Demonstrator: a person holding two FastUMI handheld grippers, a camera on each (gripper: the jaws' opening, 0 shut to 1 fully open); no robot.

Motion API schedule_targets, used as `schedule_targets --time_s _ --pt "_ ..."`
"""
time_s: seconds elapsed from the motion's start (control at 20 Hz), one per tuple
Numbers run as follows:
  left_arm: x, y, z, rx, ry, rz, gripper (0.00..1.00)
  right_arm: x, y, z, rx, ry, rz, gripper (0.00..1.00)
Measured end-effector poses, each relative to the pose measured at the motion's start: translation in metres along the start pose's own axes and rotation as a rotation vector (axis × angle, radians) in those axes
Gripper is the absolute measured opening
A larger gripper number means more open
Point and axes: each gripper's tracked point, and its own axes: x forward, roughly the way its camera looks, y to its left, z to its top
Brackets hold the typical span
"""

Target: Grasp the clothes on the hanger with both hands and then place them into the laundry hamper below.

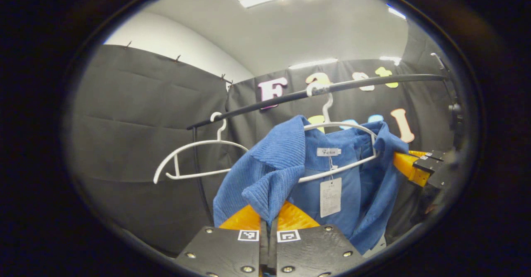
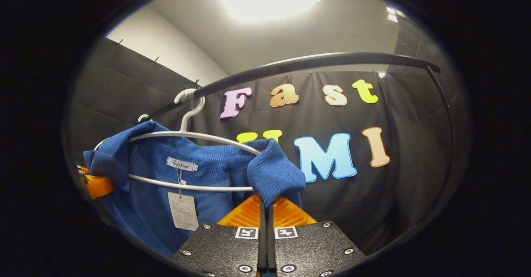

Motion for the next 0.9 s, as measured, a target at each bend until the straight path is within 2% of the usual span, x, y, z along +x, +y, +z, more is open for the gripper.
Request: schedule_targets --time_s 0.05,0.2,0.25,0.3,0.4,0.55,0.8,0.85,0.9 --pt "-0.003 0.006 0.006 0.0 -0.003 0.002 0.05 0.0 -0.004 0.008 -0.009 -0.019 -0.01 0.0" --pt "-0.007 0.026 0.019 0.008 -0.016 0.025 0.05 0.004 -0.019 0.025 -0.038 -0.06 -0.044 0.0" --pt "-0.007 0.032 0.023 0.013 -0.023 0.035 0.01 0.007 -0.025 0.03 -0.043 -0.069 -0.057 0.0" --pt "-0.006 0.039 0.027 0.017 -0.032 0.045 0.0 0.008 -0.031 0.034 -0.045 -0.078 -0.069 0.0" --pt "-0.004 0.049 0.035 0.025 -0.043 0.064 0.05 0.012 -0.046 0.041 -0.049 -0.096 -0.097 0.0" --pt "-0.001 0.062 0.045 0.026 -0.06 0.086 0.05 0.023 -0.063 0.047 -0.056 -0.114 -0.13 0.0" --pt "0.013 0.091 0.066 0.034 -0.089 0.117 0.05 0.041 -0.083 0.036 -0.064 -0.114 -0.157 0.0" --pt "0.016 0.096 0.07 0.036 -0.097 0.118 0.01 0.045 -0.087 0.031 -0.062 -0.107 -0.16 0.0" --pt "0.02 0.101 0.073 0.034 -0.101 0.118 0.05 0.05 -0.09 0.026 -0.059 -0.097 -0.164 0.0"
